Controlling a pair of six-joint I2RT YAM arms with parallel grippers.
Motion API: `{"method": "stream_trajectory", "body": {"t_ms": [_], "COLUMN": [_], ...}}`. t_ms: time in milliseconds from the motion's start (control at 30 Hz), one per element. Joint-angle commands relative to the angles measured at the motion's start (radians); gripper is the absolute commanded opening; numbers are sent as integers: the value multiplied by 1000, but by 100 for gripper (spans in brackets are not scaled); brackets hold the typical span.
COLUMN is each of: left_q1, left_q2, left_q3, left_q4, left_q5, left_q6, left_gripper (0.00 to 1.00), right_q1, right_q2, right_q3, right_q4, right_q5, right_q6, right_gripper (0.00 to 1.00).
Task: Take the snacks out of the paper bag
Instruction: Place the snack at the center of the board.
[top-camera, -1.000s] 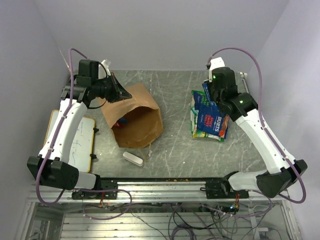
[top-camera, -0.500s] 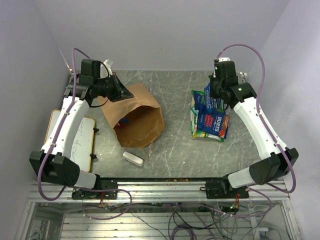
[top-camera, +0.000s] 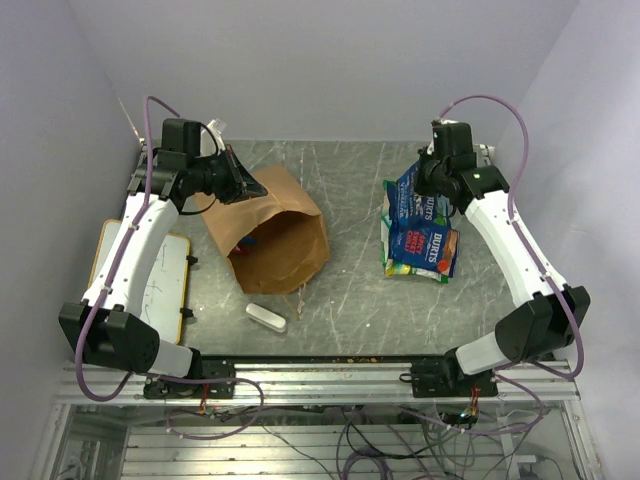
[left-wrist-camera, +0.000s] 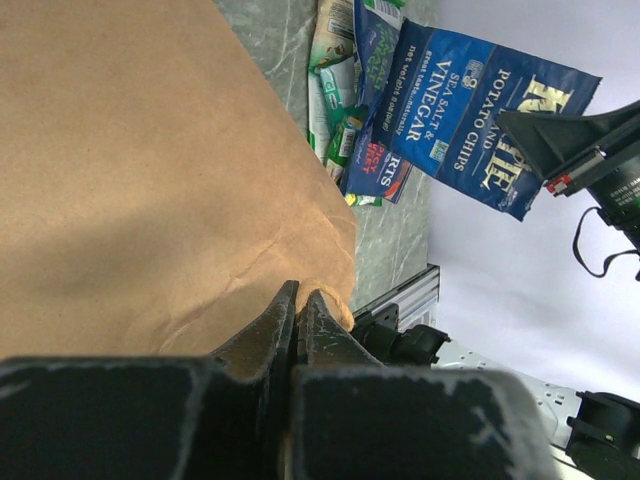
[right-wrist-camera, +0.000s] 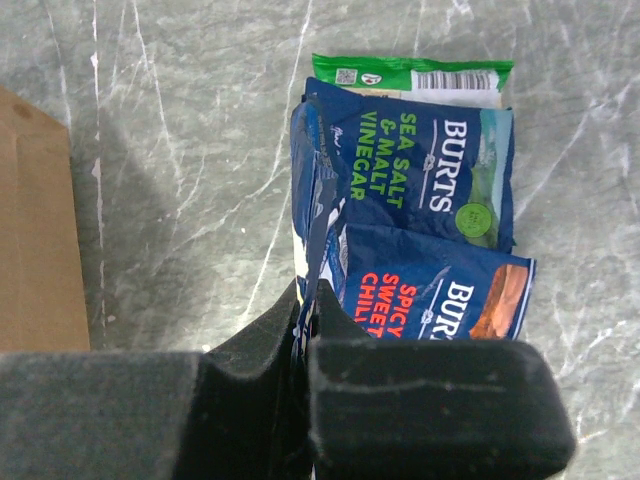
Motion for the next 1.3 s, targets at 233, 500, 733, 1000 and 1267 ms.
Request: {"method": "stream_trajectory", "body": {"t_ms": [233, 500, 733, 1000, 1267], "left_q1": [11, 12, 13, 16, 16], "left_q2": [-20, -9, -13, -27, -45], "left_q3": [-1, 10, 17, 10, -16], "left_q4": [-5, 1, -14, -16, -7], "left_q5": [17, 34, 35, 36, 33], "left_q6": [21, 17, 23, 18, 6], "left_gripper": [7, 7, 7, 7, 7], "right_q1": [-76, -190, -269, -364, -385], "right_q2": [21, 50, 32, 57, 105], "right_q3": [-60, -124, -183, -246, -236], "right_q4": [117, 138, 143, 173, 157], "right_q5": [-133, -448, -498, -538, -446], "right_q6": [55, 59, -4, -9, -36], "right_gripper": [0, 0, 0, 0, 0]}}
